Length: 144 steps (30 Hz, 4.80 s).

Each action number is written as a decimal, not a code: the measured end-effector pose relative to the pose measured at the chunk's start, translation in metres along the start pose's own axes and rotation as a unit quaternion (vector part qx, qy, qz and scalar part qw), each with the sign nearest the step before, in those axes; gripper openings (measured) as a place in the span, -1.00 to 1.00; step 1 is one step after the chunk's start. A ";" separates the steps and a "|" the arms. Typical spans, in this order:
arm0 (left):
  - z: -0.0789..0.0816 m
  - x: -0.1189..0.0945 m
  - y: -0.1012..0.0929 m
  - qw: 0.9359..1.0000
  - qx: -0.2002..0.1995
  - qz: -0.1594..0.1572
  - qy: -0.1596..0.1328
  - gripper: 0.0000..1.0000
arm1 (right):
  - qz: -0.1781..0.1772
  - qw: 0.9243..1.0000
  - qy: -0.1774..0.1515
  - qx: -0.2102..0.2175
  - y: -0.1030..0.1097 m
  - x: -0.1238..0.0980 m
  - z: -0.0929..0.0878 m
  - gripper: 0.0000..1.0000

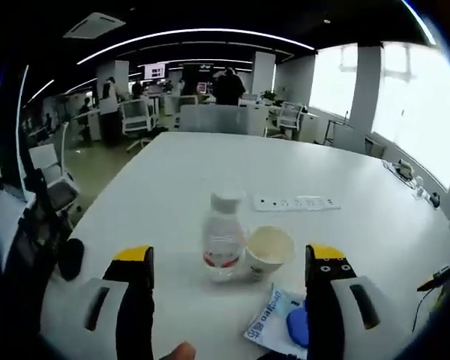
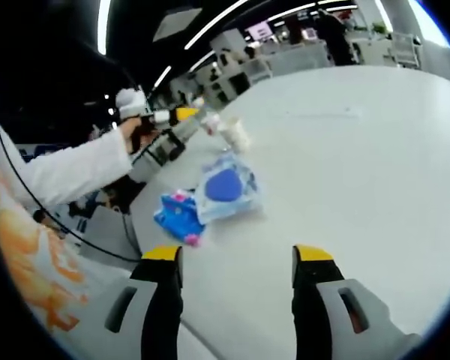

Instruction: Arrange the tabletop items into an orderly group along one side of the table until the central work area is clear of visible clutter.

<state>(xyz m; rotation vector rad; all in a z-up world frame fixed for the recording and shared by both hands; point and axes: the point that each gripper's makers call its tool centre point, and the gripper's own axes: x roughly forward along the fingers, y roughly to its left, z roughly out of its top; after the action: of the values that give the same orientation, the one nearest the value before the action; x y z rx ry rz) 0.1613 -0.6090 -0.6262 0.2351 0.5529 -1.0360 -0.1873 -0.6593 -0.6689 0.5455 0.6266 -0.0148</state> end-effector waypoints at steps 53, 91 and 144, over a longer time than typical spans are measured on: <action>-0.095 -0.063 -0.012 0.996 0.015 -0.066 0.061 0.57 | 0.042 0.998 0.046 0.007 0.021 0.027 -0.007 0.12; -0.127 0.042 -0.033 0.977 -0.105 -0.111 0.150 -0.20 | 0.079 0.958 0.072 0.265 0.046 0.139 0.001 -0.34; -0.051 -0.075 -0.174 0.989 -0.017 -0.147 -0.004 -1.00 | -0.043 0.978 -0.152 0.138 -0.020 -0.036 0.044 -1.00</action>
<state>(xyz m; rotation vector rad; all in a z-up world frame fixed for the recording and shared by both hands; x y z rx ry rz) -0.0340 -0.6177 -0.6161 0.1205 0.6090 -1.3115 -0.1958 -0.7032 -0.6292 0.7677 0.3494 -0.2650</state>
